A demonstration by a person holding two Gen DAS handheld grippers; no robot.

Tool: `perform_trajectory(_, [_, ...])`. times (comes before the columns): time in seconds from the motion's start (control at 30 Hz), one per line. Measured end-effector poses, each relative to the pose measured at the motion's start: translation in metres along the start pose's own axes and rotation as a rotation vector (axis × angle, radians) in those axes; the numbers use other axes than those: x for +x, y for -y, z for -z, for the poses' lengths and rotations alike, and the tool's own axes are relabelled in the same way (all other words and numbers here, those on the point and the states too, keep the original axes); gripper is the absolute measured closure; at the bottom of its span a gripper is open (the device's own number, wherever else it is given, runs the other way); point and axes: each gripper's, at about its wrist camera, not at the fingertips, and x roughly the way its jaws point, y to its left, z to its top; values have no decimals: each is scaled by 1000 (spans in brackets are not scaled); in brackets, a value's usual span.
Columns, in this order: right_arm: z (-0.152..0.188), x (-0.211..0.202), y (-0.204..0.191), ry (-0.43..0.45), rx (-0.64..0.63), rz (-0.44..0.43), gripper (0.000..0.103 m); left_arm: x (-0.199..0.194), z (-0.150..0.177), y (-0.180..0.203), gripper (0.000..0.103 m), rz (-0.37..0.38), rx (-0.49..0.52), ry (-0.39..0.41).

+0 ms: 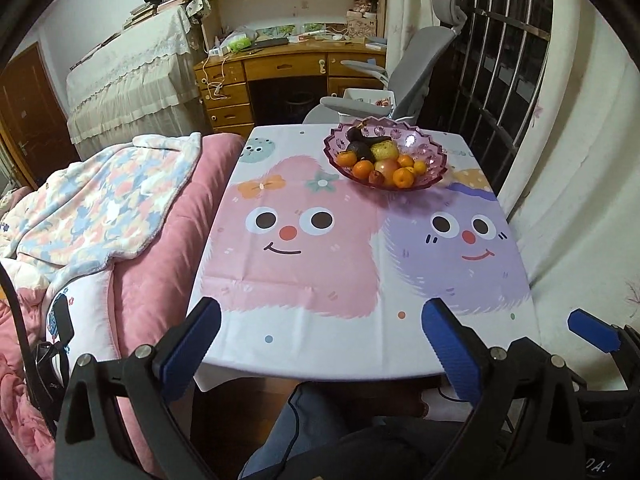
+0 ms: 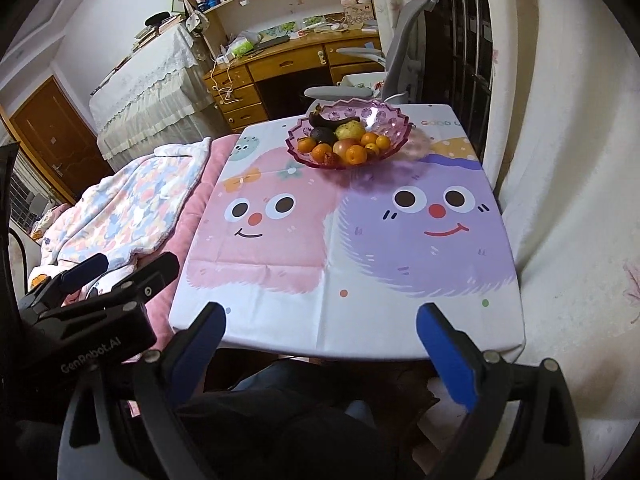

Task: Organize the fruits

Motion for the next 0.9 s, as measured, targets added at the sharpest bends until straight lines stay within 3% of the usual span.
perform_trajectory(0.9, [-8,6,6,-5,11,17,5,14,-8,-2,1,4,-4,-21])
